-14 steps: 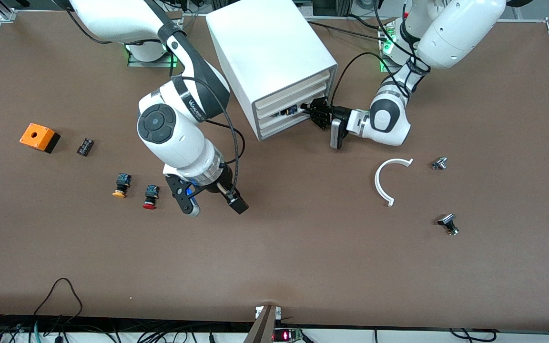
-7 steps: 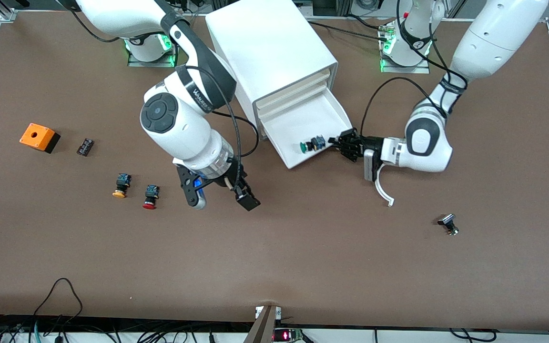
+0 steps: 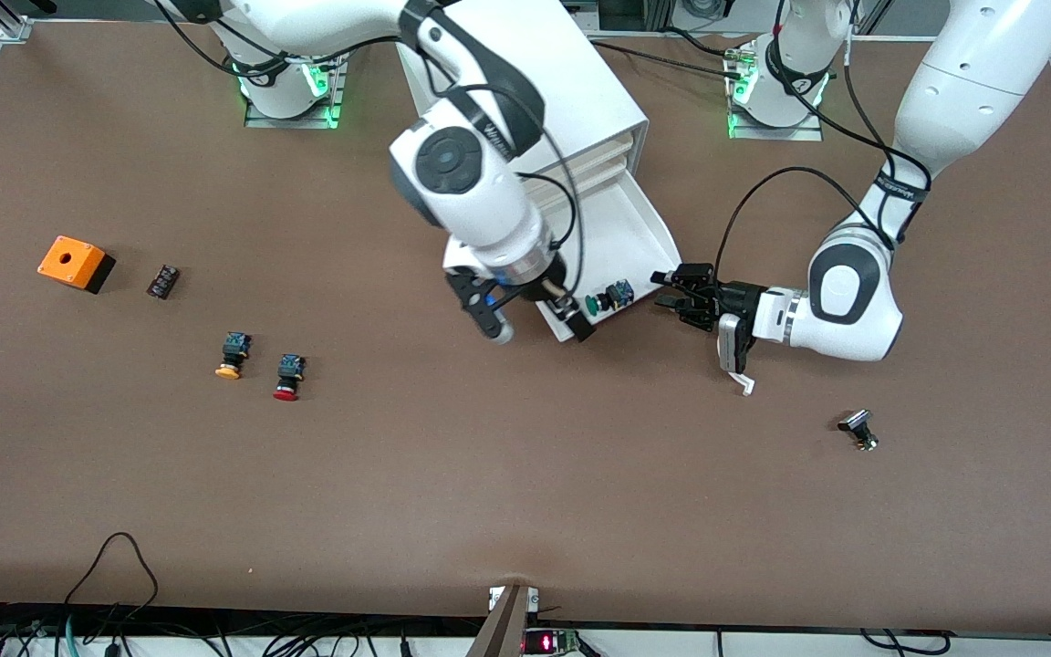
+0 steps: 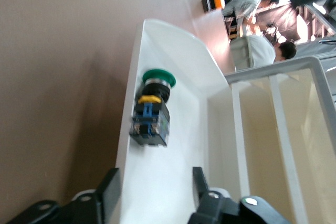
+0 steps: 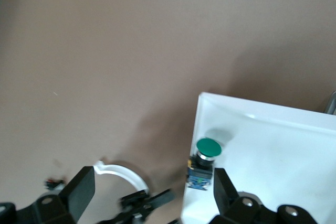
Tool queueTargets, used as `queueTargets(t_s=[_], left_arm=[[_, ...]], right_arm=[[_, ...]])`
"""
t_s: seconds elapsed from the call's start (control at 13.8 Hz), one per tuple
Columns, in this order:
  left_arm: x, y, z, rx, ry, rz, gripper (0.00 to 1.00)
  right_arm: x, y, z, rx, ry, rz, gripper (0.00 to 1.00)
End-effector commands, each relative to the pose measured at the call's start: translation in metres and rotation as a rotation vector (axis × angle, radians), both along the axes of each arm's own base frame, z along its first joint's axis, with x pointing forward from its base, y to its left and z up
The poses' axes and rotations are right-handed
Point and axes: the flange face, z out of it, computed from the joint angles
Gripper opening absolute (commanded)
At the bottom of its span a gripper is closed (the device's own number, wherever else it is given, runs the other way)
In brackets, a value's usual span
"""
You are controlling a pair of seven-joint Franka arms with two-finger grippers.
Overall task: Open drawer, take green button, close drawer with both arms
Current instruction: 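Grasp the green button in the drawer with the right gripper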
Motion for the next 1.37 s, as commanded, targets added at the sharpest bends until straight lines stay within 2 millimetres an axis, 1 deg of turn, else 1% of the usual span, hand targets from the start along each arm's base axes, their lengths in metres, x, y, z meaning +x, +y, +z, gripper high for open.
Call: queueTargets(t_s=[0.0,0.14,0.22,0.29,0.43,0.51,0.58,0.65,0.72,0.8,0.87,0.94,1.01,1.08,1.16,1.23,1.3], left_arm=[[0.028,0.01,0.065,0.182,0.11,-0.092,1.0],[0.044,0.024,0.104,0.383,0.183,-0.121,1.0],[0.051,0.029,0.121,0.465,0.188,-0.106,1.0],[0.052,0.035,0.137,0.552,0.193,-0.094,1.0],[0.052,0.038,0.167,0.713,0.182,-0.064,1.0],[0.05,0.04,0.182,0.805,0.141,-0.063,1.0],[0.048,0.039,0.197,0.888,0.091,-0.069,1.0],[0.048,0.042,0.213,0.948,0.052,-0.055,1.0],[0.05,0.046,0.234,0.989,0.016,-0.019,1.0],[0.052,0.051,0.261,1.026,-0.031,0.02,1.0],[0.054,0.058,0.281,1.083,-0.077,0.053,1.0],[0.059,0.063,0.301,1.115,-0.116,0.09,1.0],[0.064,0.067,0.321,1.123,-0.153,0.125,1.0],[0.066,0.072,0.33,1.119,-0.159,0.141,1.0],[0.071,0.073,0.328,1.109,-0.16,0.147,1.0],[0.082,0.077,0.32,1.096,-0.152,0.154,1.0],[0.088,0.082,0.316,1.098,-0.144,0.157,1.0]], right_arm=[[-0.019,0.027,-0.022,-0.046,-0.019,0.043,1.0],[-0.034,0.042,-0.052,-0.099,-0.03,0.095,1.0],[-0.039,0.046,-0.063,-0.116,-0.032,0.114,1.0],[-0.042,0.05,-0.074,-0.121,-0.028,0.123,0.99],[-0.048,0.058,-0.093,-0.121,-0.029,0.143,1.0],[-0.053,0.064,-0.102,-0.109,-0.031,0.141,0.99],[-0.054,0.067,-0.111,-0.096,-0.035,0.137,0.99],[-0.054,0.069,-0.119,-0.08,-0.035,0.12,0.99],[-0.053,0.072,-0.123,-0.056,-0.043,0.091,0.99],[-0.053,0.073,-0.123,-0.043,-0.046,0.079,0.99],[-0.056,0.075,-0.128,-0.044,-0.042,0.081,0.98],[-0.058,0.077,-0.13,-0.039,-0.045,0.082,0.95],[-0.06,0.079,-0.132,-0.038,-0.044,0.08,0.87],[-0.061,0.08,-0.134,-0.036,-0.045,0.081,0.75],[-0.061,0.08,-0.135,-0.031,-0.049,0.08,0.54],[-0.061,0.081,-0.133,-0.023,-0.057,0.082,0.28],[-0.061,0.082,-0.132,-0.022,-0.061,0.086,0.02]])
